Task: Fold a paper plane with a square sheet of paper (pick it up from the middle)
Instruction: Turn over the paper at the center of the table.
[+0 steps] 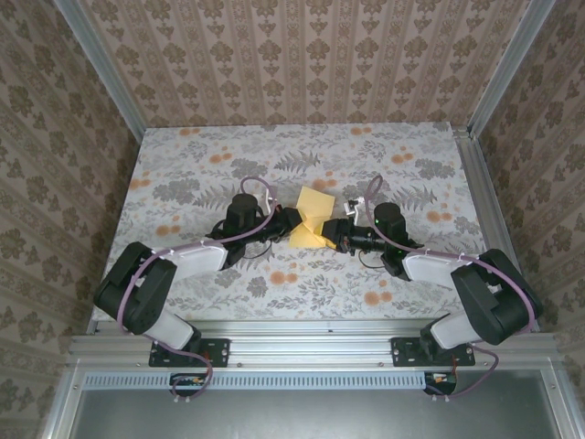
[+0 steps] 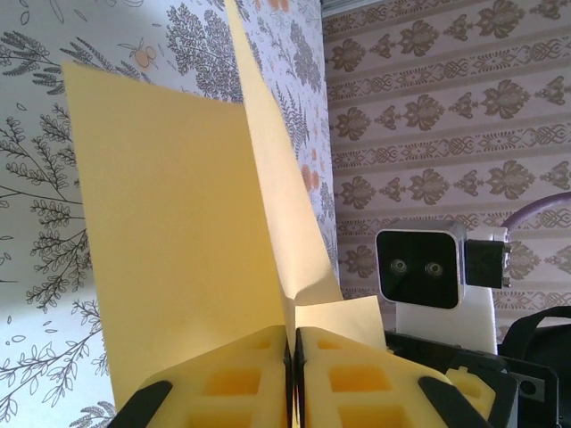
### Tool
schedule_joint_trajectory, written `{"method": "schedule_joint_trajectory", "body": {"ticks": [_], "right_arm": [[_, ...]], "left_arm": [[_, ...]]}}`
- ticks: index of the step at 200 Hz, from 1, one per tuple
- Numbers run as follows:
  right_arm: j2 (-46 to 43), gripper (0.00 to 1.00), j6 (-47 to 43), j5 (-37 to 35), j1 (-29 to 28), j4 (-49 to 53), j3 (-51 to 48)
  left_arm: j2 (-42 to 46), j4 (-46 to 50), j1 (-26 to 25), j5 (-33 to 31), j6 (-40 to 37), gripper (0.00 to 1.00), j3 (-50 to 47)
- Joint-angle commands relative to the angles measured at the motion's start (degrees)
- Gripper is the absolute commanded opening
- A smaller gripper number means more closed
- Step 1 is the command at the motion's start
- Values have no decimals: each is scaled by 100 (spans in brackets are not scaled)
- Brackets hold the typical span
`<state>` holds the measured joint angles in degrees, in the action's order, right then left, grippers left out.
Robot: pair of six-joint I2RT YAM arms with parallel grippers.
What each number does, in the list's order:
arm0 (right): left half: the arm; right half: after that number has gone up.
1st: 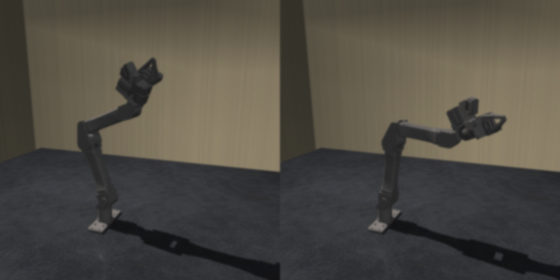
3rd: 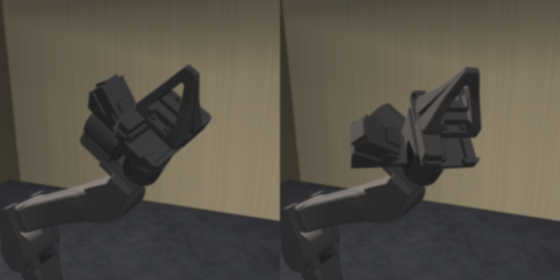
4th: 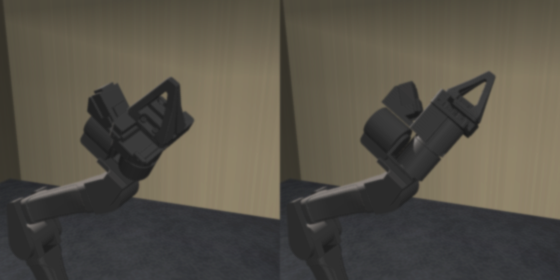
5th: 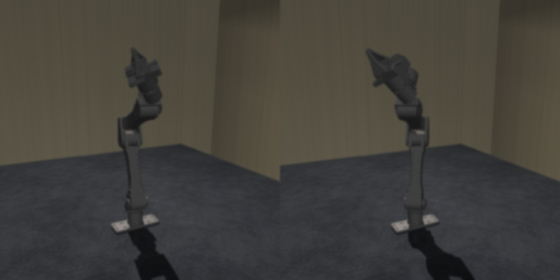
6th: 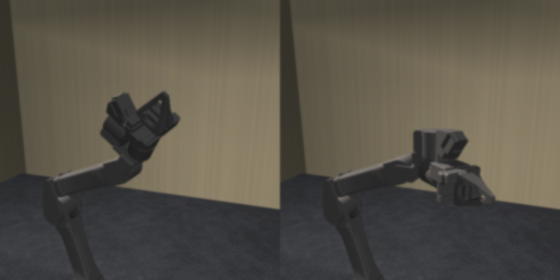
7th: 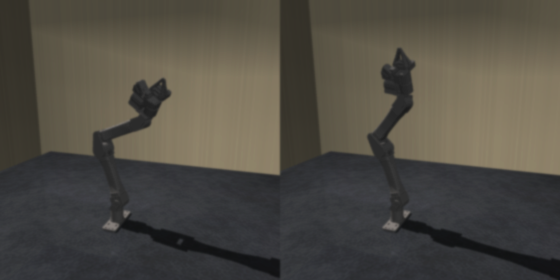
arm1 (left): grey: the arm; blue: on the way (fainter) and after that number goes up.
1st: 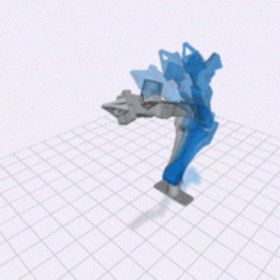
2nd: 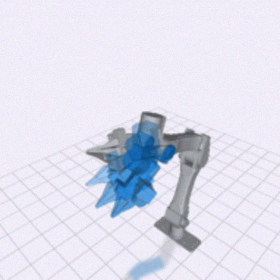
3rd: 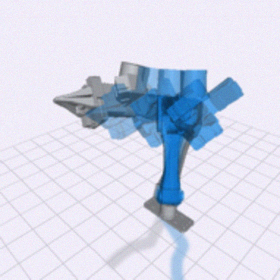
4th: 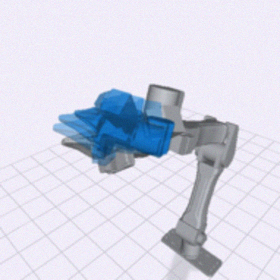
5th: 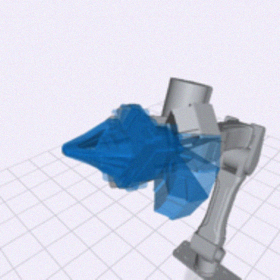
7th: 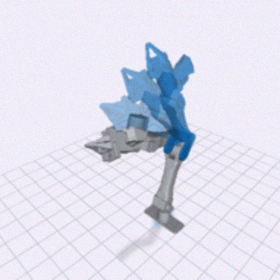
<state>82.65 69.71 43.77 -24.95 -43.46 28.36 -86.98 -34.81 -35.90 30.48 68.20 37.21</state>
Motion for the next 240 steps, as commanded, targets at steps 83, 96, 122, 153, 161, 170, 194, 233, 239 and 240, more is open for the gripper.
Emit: {"method": "schedule_joint_trajectory", "body": {"ticks": [83, 96, 122, 153, 161, 170, 194, 233, 239, 240], "right_arm": [[-71, 10, -440, 47, 117, 814, 53], [-248, 8, -939, -81, 128, 1700, 226], [-780, 5, -2376, -789, 117, 4299, 871], [-963, 2, -3625, -2084, 108, 6569, 1636], [-956, 1, -3846, -2490, 88, 7013, 1839], [-916, 1, -4072, -2951, 41, 7534, 2063], [-760, 1, -4448, -4627, -232, 8765, 2777], [-82, 1, -4428, -6593, -867, 9839, 3606], [167, 1, -4383, -6928, -1024, 10036, 3788], [167, 1, -4383, -6928, -1024, 10036, 3788]], "left_arm": [[206, 417, 140, 236, -395, 38, 70], [310, 710, 180, 266, -579, 47, 164], [571, 1719, 254, 250, -1215, 60, 470], [777, 2830, 372, 326, -1934, 68, 861], [810, 2977, 435, 389, -2033, 70, 911], [831, 3088, 505, 461, -2111, 71, 957], [949, 3485, 665, 538, -2387, 73, 1082], [1128, 3934, 896, 600, -2664, 75, 1122], [1156, 3992, 934, 599, -2693, 76, 1107], [1161, 4000, 935, 599, -2691, 76, 1101]]}}
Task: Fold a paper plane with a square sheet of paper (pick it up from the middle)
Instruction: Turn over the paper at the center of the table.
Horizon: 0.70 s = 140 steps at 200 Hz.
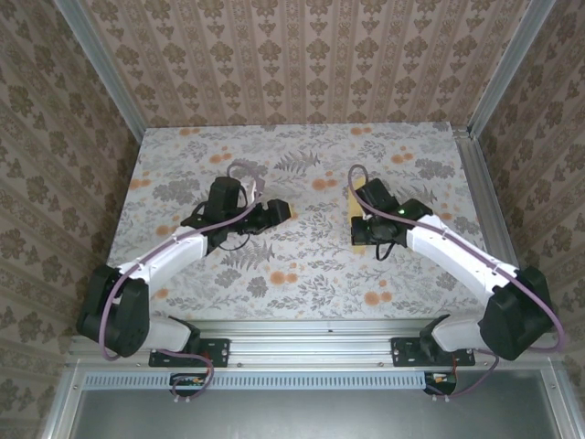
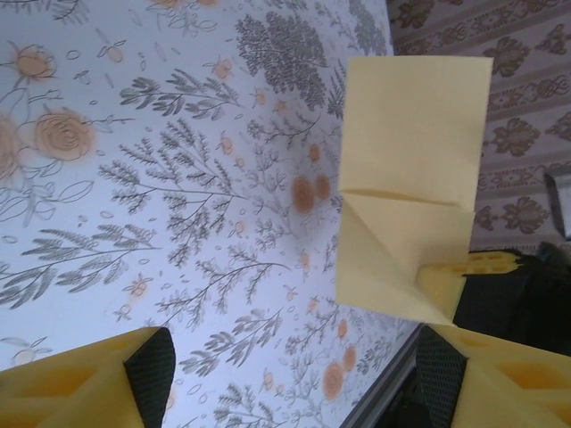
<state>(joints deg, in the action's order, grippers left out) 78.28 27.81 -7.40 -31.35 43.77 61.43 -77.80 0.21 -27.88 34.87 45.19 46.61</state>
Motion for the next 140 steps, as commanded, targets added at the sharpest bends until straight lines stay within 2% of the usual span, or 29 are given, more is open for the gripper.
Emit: {"method": "schedule_joint_trajectory", "body": {"ticks": [1, 27, 41, 77, 101, 115, 140], "right_arm": [[674, 1, -181, -1902, -418, 1376, 536], [1645, 2, 88, -2815, -923, 1958, 1182], [2065, 3, 153, -2803, -1134, 1964, 1416], [2932, 5, 122, -1932, -1678, 1553, 1985], [3278, 10, 102, -1029, -1789, 975, 2046], [3377, 16, 136, -596, -1835, 631, 2028], [3559, 20, 147, -236, -1877, 391, 2105]], "left_arm": [[250, 507, 133, 160, -393, 76, 163], [414, 781, 482, 351, -482, 77, 64], [540, 956, 626, 354, -548, 77, -4], [853, 1183, 886, 432, -597, 78, -240], [1032, 1367, 1006, 476, -649, 78, -372], [1138, 1454, 1069, 489, -677, 78, -433], [1250, 1568, 1131, 538, -716, 78, -486]]}}
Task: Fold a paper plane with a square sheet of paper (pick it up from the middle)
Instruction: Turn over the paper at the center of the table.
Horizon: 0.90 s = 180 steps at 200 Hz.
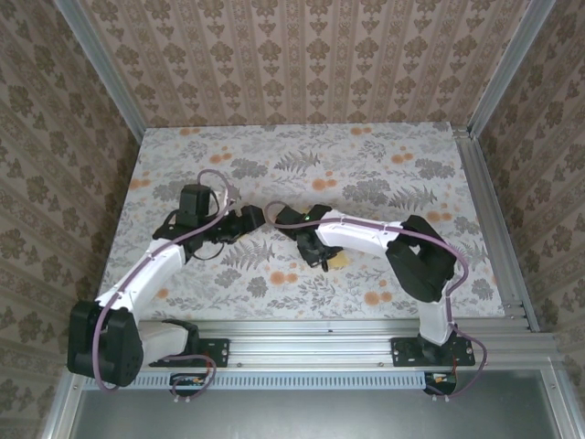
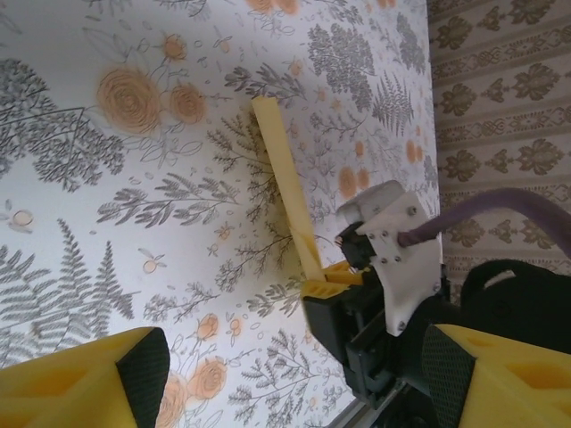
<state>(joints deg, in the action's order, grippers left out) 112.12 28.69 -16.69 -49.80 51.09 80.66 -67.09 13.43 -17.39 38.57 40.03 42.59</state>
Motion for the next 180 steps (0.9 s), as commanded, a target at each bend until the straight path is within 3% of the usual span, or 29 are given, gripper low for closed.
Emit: {"method": "schedule_joint_trajectory", "body": {"ticks": [1, 25, 67, 136, 180], "right_arm": [[178, 20, 63, 719, -40, -370, 175], [80, 26, 137, 1190, -37, -851, 21], [-354, 43, 251, 1793, 140, -1506, -478], [-1947, 48, 447, 2930, 1110, -2544, -2021], [-2647, 48, 447, 3111, 1795, -2619, -2869]], "left_arm": [[179, 247, 80, 169, -199, 78, -88], [191, 222, 86, 191, -183, 78, -158], [188, 65, 88, 209, -99, 78, -318], [-263, -191, -216, 214, -106, 75, -196], [-1173, -284, -842, -65, -357, 62, 320]]}}
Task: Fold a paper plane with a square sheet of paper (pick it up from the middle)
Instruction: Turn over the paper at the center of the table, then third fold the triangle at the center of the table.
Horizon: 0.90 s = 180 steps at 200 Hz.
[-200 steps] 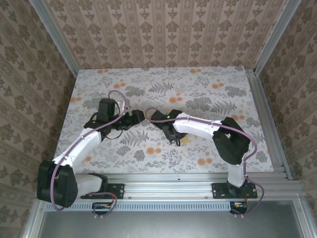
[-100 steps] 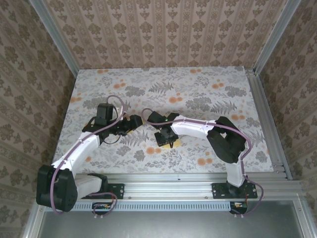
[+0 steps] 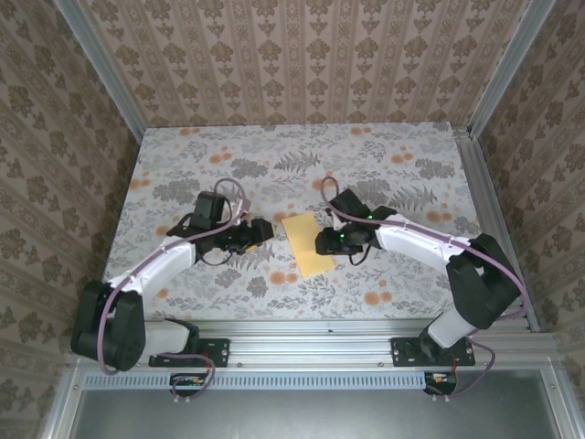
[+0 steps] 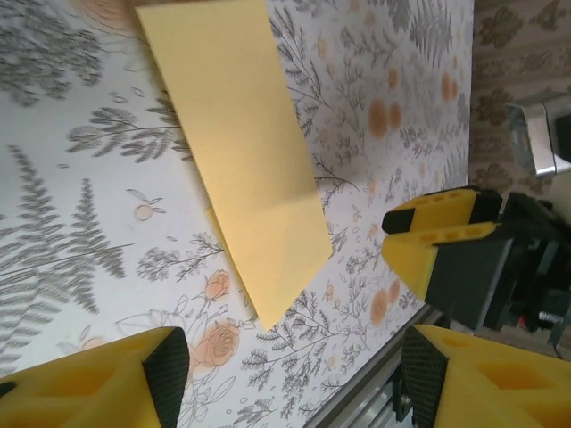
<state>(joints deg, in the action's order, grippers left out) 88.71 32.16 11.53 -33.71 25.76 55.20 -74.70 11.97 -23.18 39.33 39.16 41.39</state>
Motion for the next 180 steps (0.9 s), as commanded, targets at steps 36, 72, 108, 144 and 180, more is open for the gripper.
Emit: {"method": "schedule_joint_trajectory", "body": {"ticks": [36, 72, 108, 144, 180], "right_arm": [[-399, 49, 131, 421, 360, -195, -523], [-326, 49, 323, 727, 431, -609, -746], [-139, 50, 430, 857, 436, -867, -818], [49, 51, 467, 921, 436, -968, -800], [206, 51, 476, 939, 436, -1005, -774]], "left_arm": [[-1386, 477, -979, -998, -750, 49, 1334], [-2152, 689, -1274, -1420, -1021, 43, 1762], [-2673, 724, -1407, -1578, -1186, 37, 2002], [-2974, 867, -1461, -1691, -1362, 33, 2205], [-3146, 954, -1461, -1765, -1502, 30, 2199]]}}
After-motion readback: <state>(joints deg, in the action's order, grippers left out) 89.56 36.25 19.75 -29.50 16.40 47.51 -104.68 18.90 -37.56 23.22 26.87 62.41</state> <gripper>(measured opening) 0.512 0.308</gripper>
